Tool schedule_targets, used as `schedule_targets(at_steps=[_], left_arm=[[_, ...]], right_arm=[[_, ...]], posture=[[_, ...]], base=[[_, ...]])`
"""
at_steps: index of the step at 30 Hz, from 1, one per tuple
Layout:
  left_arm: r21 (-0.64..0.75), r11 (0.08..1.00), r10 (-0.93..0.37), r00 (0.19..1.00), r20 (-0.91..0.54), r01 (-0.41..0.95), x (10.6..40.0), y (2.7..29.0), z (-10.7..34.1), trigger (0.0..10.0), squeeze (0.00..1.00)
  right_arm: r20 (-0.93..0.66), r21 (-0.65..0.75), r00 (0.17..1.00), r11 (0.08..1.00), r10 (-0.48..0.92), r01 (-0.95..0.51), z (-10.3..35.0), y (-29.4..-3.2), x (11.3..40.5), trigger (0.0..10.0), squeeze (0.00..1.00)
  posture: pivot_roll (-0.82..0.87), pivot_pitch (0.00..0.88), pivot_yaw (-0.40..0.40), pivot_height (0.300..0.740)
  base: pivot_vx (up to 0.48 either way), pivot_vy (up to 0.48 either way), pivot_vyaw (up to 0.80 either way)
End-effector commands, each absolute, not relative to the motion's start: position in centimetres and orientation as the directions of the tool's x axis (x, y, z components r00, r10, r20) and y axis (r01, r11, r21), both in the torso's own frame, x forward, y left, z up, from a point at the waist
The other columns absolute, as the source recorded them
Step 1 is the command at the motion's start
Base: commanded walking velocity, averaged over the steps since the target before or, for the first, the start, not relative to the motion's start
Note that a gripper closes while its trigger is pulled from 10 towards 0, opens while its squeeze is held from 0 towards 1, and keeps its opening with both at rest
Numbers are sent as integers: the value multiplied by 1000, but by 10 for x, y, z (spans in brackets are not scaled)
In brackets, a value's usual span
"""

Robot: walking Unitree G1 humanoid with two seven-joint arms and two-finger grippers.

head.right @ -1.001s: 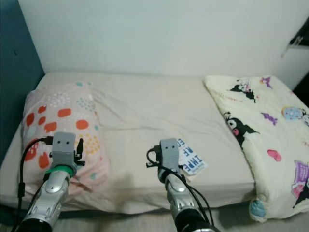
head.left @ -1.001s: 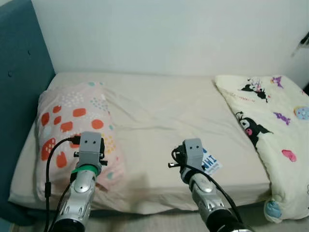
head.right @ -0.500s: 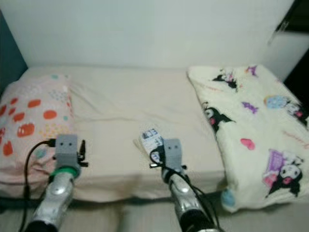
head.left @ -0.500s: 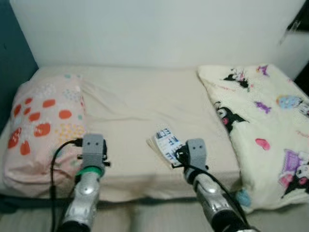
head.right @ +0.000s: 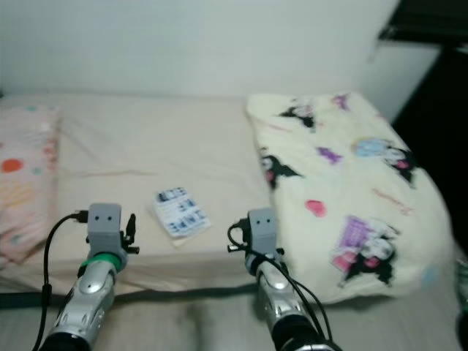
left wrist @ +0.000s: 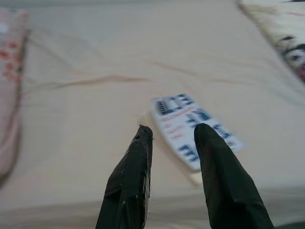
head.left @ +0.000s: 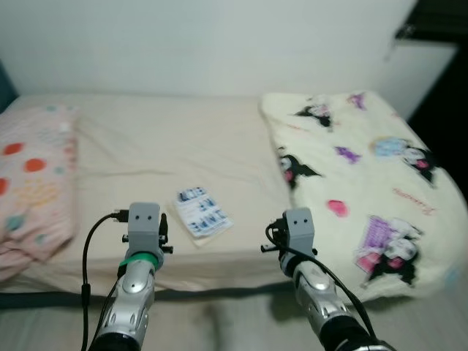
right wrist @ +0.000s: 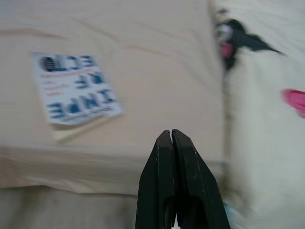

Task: Clean up the room

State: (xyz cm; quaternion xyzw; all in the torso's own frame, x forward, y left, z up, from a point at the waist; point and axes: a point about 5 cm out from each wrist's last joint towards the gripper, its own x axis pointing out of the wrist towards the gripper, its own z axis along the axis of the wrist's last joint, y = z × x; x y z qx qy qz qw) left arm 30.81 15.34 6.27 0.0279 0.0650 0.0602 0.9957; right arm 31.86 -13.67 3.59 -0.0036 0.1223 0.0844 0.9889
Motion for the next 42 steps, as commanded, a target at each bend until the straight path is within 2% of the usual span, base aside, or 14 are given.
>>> schedule_targets(at_steps=[1, 11, 22, 38, 42], left_arm=[[75, 988, 143, 978, -153, -133, 305, 162, 57, 10000, 0], [89, 988, 141, 979, -146, -129, 304, 165, 57, 10000, 0], [136, 984, 130, 983, -129, -112, 305, 164, 60, 10000, 0], [132, 986, 121, 985, -124, -104, 304, 164, 61, 10000, 0], [130, 986, 119, 985, -123, -103, 305, 164, 61, 10000, 0]], right_arm=[[-260, 28, 950, 985, 171, -170, 31, -133, 315, 10000, 0], [-261, 36, 950, 985, 172, -168, 30, -130, 314, 10000, 0], [-263, 45, 951, 987, 160, -154, 29, -133, 314, 10000, 0], [-270, 19, 948, 985, 171, -172, 29, -132, 313, 10000, 0], [-276, 16, 947, 986, 166, -168, 27, -132, 313, 10000, 0]], posture=[[24, 0, -20, 740], [28, 0, -13, 740], [28, 0, -11, 740], [28, 0, -10, 740], [28, 0, -9, 740]], base=[[0, 480, 0], [0, 480, 0], [0, 0, 0], [15, 0, 0], [279, 0, 800]])
